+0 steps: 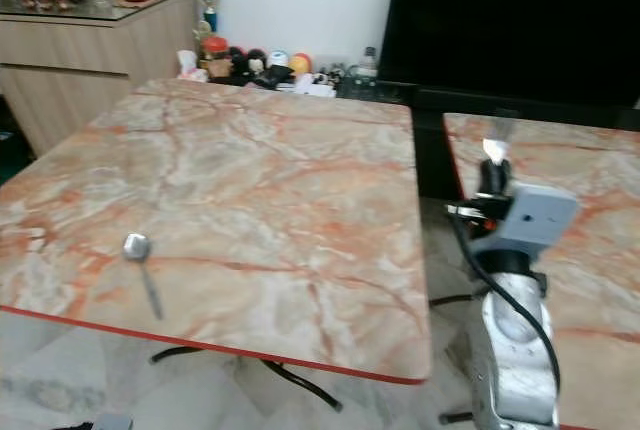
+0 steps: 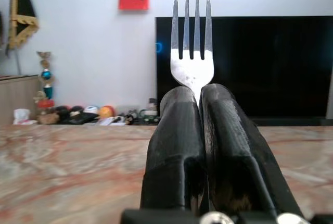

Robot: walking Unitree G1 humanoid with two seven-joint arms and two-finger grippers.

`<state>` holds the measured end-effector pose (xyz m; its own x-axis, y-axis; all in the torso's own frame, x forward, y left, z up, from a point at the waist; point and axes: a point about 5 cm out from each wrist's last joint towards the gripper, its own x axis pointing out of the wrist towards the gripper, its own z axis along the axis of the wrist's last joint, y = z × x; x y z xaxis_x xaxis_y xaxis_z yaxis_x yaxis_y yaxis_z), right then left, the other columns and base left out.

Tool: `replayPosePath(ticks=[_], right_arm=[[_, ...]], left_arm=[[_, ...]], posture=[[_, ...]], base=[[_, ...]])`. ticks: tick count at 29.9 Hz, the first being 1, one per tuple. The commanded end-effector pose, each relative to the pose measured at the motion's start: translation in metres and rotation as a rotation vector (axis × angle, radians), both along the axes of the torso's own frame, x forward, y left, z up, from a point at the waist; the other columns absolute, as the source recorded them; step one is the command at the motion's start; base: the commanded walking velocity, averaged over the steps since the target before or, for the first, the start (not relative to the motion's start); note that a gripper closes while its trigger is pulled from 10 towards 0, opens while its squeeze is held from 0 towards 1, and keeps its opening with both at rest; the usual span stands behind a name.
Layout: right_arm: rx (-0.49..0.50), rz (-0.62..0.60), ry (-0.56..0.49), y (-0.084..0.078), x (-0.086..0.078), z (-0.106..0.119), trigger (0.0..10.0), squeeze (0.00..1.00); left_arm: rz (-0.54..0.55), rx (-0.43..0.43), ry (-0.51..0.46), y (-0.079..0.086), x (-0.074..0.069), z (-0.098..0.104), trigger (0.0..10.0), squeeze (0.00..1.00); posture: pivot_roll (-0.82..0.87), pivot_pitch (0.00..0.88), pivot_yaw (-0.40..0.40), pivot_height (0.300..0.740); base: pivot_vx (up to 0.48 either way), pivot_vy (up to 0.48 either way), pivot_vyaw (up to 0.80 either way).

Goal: Setting the table

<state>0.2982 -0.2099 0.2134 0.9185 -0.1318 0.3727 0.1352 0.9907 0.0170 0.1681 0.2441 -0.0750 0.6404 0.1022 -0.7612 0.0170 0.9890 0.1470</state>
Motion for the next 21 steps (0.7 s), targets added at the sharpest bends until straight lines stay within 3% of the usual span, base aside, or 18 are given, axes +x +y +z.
replayPosePath(ticks=[1, 21], right_arm=[[-0.007, -0.025, -0.018, -0.0067, -0.0017, 0.0046, 10.0, 0.0], [-0.014, -0.048, -0.013, -0.0107, -0.0018, 0.0058, 10.0, 0.0]], left_arm=[[-0.015, -0.012, 0.006, -0.0047, 0.0, -0.0014, 10.0, 0.0], [-0.023, -0.012, 0.009, -0.0045, 0.0008, -0.0011, 10.0, 0.0]], posture=[[-0.08, 0.0, -0.005, 0.74], [-0.1, 0.0, -0.002, 0.74]], base=[[0.0, -0.454, 0.0], [0.0, -0.452, 0.0]])
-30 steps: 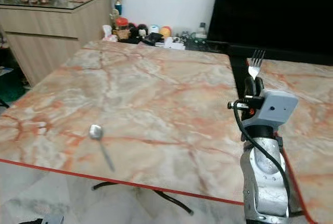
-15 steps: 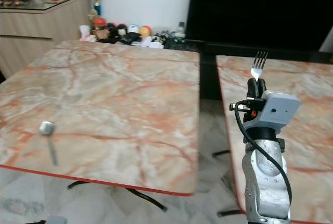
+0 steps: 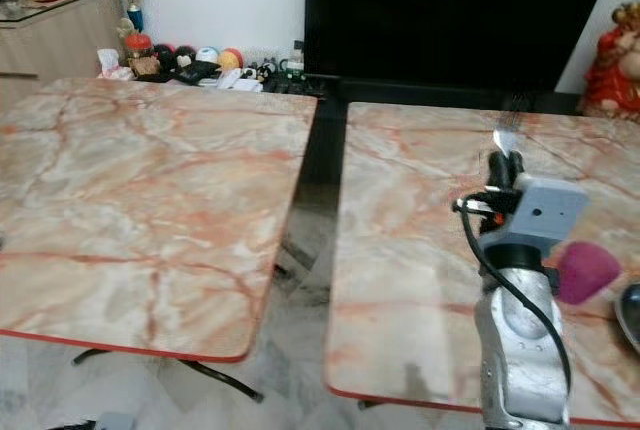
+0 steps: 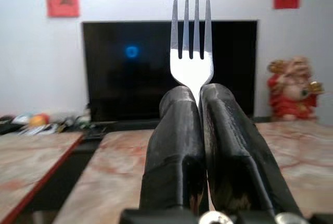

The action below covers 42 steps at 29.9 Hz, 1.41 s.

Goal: Setting the table

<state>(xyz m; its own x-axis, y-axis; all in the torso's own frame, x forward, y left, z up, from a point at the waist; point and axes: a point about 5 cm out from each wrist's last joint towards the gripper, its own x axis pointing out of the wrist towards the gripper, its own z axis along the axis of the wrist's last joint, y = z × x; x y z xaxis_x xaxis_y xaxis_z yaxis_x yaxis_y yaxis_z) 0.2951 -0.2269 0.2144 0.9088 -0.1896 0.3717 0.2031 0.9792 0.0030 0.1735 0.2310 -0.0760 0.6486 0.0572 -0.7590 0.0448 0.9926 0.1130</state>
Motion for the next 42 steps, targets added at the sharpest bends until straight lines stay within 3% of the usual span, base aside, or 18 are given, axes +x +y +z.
replayPosePath(ticks=[1, 14, 31, 42], right_arm=[[-0.001, 0.021, -0.017, 0.006, 0.001, 0.005, 10.0, 0.0], [0.005, 0.002, -0.031, 0.005, 0.005, 0.012, 10.0, 0.0], [0.007, -0.041, -0.023, -0.003, 0.002, 0.011, 10.0, 0.0], [0.017, -0.102, 0.004, -0.016, -0.001, 0.005, 10.0, 0.0]], left_arm=[[0.006, 0.023, 0.016, 0.009, -0.004, 0.0, 10.0, 0.0], [0.043, 0.021, 0.008, 0.011, -0.005, 0.0, 10.0, 0.0], [0.04, 0.022, 0.011, 0.012, -0.005, 0.0, 10.0, 0.0], [0.035, 0.029, 0.017, 0.012, -0.006, 0.0, 10.0, 0.0]], posture=[[-0.1, 0.0, -0.002, 0.74], [-0.08, 0.093, -0.009, 0.74], [-0.09, 0.112, 0.0, 0.74], [-0.09, 0.118, -0.001, 0.74]], base=[[0.0, -0.45, 0.0], [0.0, -0.452, 0.0], [0.0, -0.454, 0.0], [0.0, 0.0, 0.0]])
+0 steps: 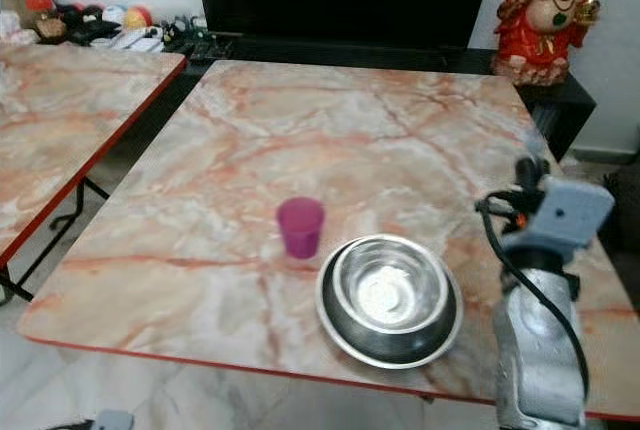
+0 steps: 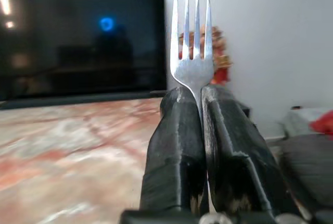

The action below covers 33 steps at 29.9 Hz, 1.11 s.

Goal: Setting the table

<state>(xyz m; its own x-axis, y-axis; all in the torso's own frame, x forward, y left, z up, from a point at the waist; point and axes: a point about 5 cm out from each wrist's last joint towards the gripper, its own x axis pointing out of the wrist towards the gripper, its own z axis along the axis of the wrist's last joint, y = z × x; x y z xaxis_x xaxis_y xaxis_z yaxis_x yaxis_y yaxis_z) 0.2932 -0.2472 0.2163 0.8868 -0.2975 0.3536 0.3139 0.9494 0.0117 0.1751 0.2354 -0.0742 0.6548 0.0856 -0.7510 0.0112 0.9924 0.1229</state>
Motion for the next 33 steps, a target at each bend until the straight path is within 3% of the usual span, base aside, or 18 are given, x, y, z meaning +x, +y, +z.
replayPosePath(ticks=[1, 11, 13, 14, 18, 29, 33], right_arm=[[0.001, 0.014, -0.013, 0.005, 0.0, 0.003, 10.0, 0.0], [-0.003, 0.013, 0.033, 0.006, 0.002, -0.004, 10.0, 0.0], [-0.024, 0.01, 0.092, 0.005, 0.003, -0.01, 10.0, 0.0], [-0.057, -0.014, 0.191, 0.002, 0.004, -0.019, 10.0, 0.0], [-0.066, -0.036, 0.32, -0.011, 0.004, -0.031, 10.0, 0.0], [0.014, 0.145, 0.588, -0.023, 0.008, -0.056, 10.0, 0.0], [0.054, 0.236, 0.677, -0.019, 0.006, -0.07, 10.0, 0.0]], left_arm=[[0.003, 0.019, 0.029, 0.008, -0.008, -0.002, 10.0, 0.0], [0.042, 0.01, 0.028, 0.009, -0.008, -0.002, 10.0, 0.0], [0.041, 0.012, 0.031, 0.009, -0.009, -0.002, 10.0, 0.0], [0.039, 0.013, 0.033, 0.008, -0.009, -0.003, 10.0, 0.0], [0.035, 0.014, 0.037, 0.008, -0.009, -0.003, 10.0, 0.0], [0.031, 0.008, 0.045, 0.007, -0.01, -0.004, 10.0, 0.0], [0.032, 0.005, 0.045, 0.007, -0.01, -0.004, 10.0, 0.0]], posture=[[-0.09, 0.118, -0.002, 0.74], [-0.09, 0.116, -0.004, 0.74], [-0.09, 0.116, -0.004, 0.74], [-0.09, 0.116, -0.004, 0.74], [-0.09, 0.117, -0.004, 0.74], [-0.09, 0.121, -0.008, 0.74], [-0.09, 0.125, -0.009, 0.74]], base=[[0.0, 0.0, 0.0], [0.0, 0.0, 0.0], [0.0, 0.0, 0.0], [0.0, 0.0, 0.0], [0.0, 0.0, 0.0], [0.0, 0.0, 0.0], [0.0, 0.0, 0.0]])
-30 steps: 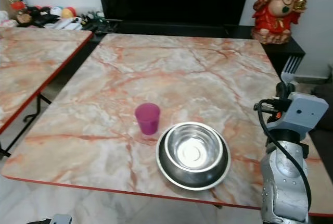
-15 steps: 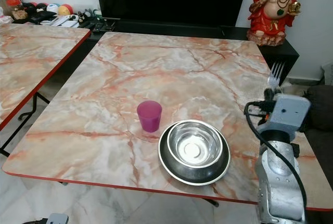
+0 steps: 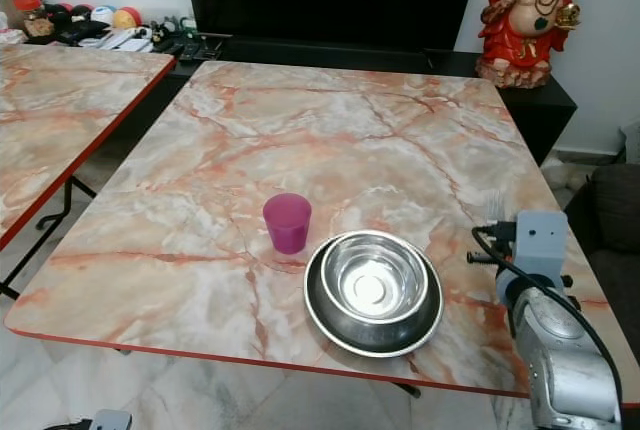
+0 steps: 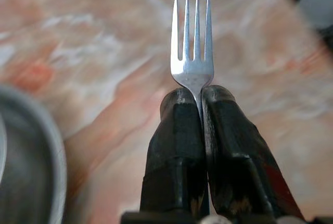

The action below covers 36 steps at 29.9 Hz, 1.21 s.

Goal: Setting the table

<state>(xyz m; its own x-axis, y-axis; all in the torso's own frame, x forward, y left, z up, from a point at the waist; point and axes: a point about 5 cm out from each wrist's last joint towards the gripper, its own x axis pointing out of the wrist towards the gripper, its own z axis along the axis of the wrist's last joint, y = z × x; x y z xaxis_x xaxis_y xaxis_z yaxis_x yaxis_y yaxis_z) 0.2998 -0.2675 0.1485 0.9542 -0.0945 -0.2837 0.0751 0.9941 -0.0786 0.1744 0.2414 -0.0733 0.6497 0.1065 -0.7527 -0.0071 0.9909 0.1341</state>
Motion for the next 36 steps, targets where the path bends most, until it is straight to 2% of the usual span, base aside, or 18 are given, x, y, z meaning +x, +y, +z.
replayPosePath(ticks=[1, 6, 23, 36], right_arm=[[0.038, 0.029, 0.038, 0.002, -0.001, -0.006, 10.0, 0.0], [0.113, 0.042, 0.076, 0.005, -0.003, -0.019, 10.0, 0.0], [0.09, 0.067, 0.108, 0.012, -0.005, -0.034, 10.0, 0.0], [0.107, 0.023, 0.051, 0.017, 0.005, -0.033, 10.0, 0.0]], left_arm=[[0.014, -0.007, 0.041, 0.001, -0.009, -0.005, 10.0, 0.0], [0.017, -0.008, 0.043, 0.0, -0.011, -0.005, 10.0, 0.0], [0.001, -0.007, 0.028, 0.0, -0.006, -0.003, 10.0, 0.0], [-0.001, -0.008, 0.016, -0.001, -0.004, -0.002, 10.0, 0.0]], posture=[[-0.09, 0.125, -0.009, 0.74], [-0.09, 0.127, -0.011, 0.74], [-0.09, 0.135, -0.004, 0.74], [-0.08, 0.132, -0.003, 0.74]], base=[[0.0, 0.0, 0.0], [0.0, 0.0, 0.0], [0.0, 0.0, 0.0], [0.0, 0.0, 0.0]])
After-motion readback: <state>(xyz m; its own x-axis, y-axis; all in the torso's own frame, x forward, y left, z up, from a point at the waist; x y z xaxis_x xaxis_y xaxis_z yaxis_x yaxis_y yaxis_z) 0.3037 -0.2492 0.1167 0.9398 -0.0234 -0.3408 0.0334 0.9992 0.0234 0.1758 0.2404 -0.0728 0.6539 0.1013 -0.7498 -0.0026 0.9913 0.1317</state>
